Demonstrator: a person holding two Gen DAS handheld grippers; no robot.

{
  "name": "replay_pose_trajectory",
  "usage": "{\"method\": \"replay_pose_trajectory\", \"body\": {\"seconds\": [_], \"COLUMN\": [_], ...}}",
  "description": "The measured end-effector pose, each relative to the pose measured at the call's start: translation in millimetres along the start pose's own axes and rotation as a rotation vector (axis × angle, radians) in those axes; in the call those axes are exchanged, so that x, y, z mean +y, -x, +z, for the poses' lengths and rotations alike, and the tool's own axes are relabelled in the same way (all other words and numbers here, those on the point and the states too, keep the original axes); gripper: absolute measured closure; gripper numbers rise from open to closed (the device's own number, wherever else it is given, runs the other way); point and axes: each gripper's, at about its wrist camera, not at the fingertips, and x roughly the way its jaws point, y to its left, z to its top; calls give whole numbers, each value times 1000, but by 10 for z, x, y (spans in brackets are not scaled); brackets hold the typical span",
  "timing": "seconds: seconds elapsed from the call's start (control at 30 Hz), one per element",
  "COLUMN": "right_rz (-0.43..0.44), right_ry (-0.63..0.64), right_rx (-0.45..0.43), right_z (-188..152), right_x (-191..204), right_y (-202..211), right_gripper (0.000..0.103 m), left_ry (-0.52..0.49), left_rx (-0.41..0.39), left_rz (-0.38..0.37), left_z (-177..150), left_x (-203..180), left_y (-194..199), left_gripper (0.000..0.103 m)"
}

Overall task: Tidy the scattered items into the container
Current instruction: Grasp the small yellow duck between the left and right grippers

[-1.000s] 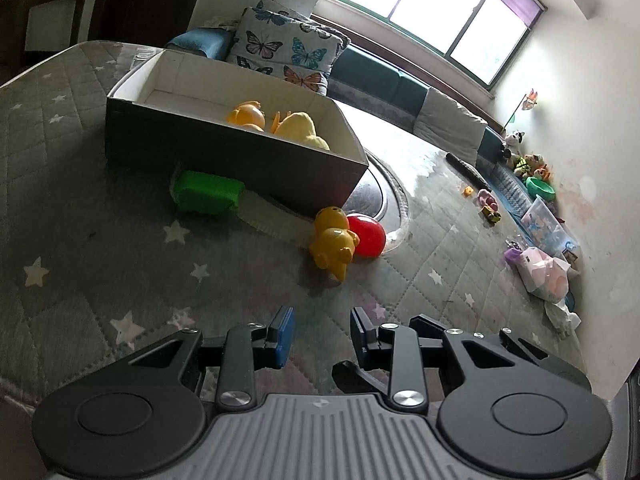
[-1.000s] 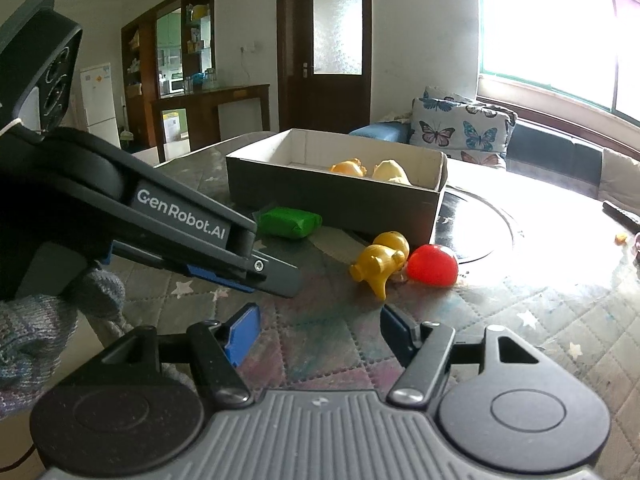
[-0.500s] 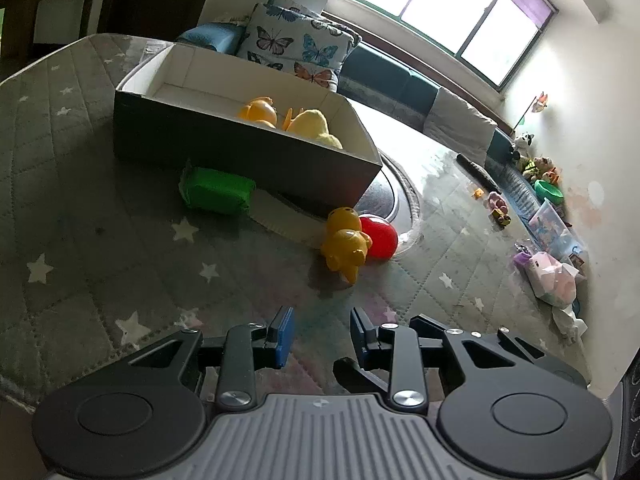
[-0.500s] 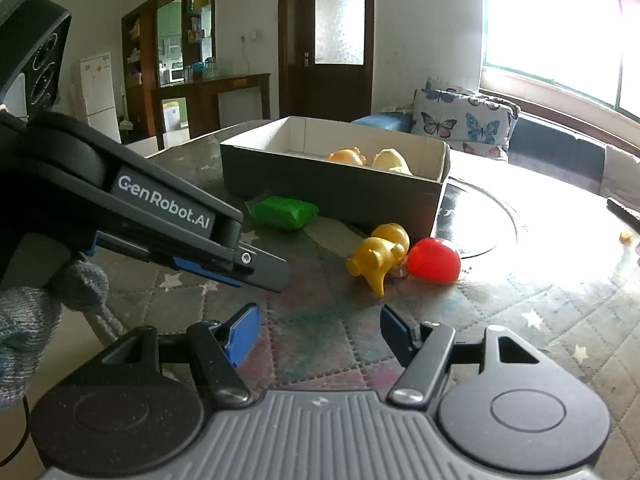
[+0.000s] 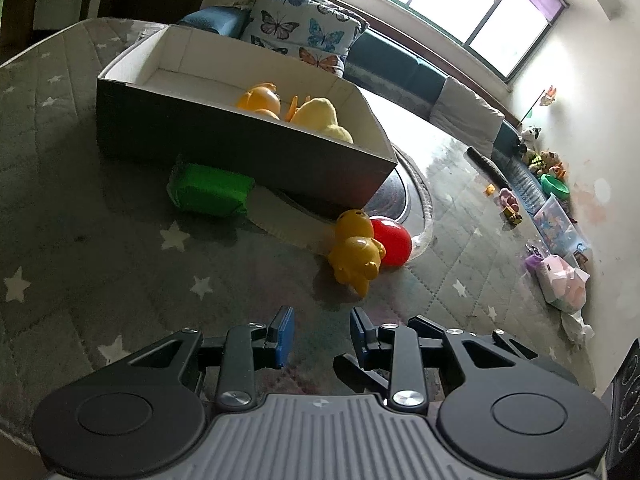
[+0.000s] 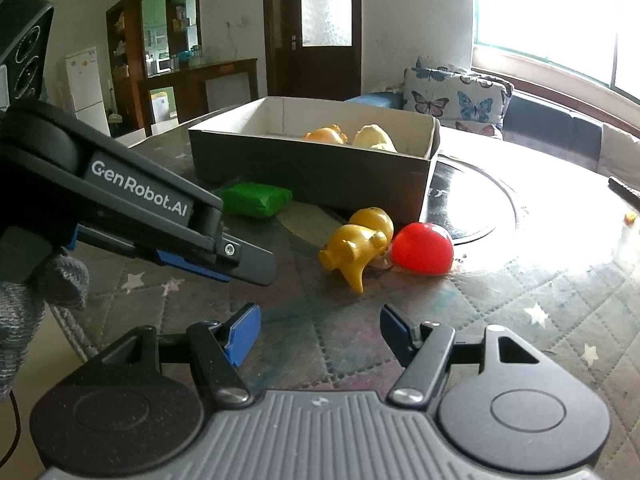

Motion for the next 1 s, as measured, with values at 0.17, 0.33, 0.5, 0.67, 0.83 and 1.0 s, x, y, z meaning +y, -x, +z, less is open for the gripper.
{"method": "replay_pose_trajectory", "body": {"seconds": [0.17,0.33,0.5,0.67,0.83,1.0], "right_rz": [-9,-18,-25,-23,-9,3], "right_ry": [6,-3,-16,-26,-36,-44], "right_rx": [5,4,4,9,17,28], "right_z": [54,109,170,237,310,363], "right_x": [-22,-64,-121,-170,-205,-247], "right_y": [-59,-93,-135,-192,-278,-362], "right_gripper": [35,35,35,36,38,44], "left_ry": [1,2,6,2,-14,-23], "left_rx": [2,4,6,6,10,19], "left_rz": [-6,-13,-18,-16,-16,-13], "left_z": [83,177,267,371,486,598], "left_x": [5,5,4,-13,-69,-107], "left_y": [-38,-79,-116,-163,-257,-382], "left_gripper": [69,69,69,69,69,69]}}
